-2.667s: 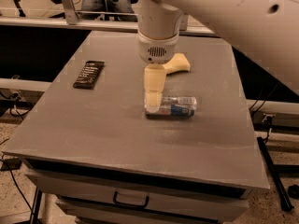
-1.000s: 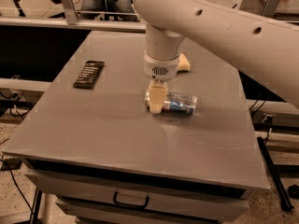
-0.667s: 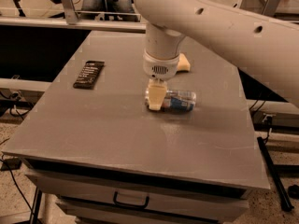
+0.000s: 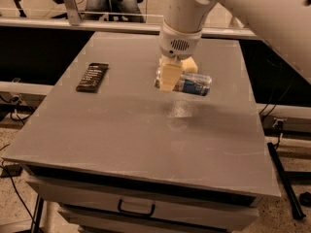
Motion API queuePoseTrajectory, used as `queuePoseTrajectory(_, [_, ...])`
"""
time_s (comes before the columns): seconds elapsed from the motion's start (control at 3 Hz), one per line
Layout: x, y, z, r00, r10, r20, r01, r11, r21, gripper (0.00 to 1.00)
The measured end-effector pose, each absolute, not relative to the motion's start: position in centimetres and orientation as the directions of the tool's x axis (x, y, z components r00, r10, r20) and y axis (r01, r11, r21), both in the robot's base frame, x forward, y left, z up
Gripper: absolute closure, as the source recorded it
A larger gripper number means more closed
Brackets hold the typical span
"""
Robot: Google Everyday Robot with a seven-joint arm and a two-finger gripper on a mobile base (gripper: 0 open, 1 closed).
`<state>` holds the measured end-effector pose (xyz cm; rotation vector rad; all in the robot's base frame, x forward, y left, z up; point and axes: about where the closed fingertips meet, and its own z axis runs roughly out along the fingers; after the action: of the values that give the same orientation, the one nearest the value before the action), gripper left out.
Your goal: Move redbull can near rxbar chocolate
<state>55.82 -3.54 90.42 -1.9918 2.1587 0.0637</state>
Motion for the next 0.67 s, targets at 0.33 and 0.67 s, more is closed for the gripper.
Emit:
queuePoseTrajectory(0.33, [55.8,-3.4,90.1,-0.069,-0.982,-0.177,-0.991,0.089,-0.105,1.0])
queuePoseTrajectory(0.67, [57.4,-2.7,91.6,-0.02,-0.964,-0.263,-0.988,0.059,-0.14,1.0])
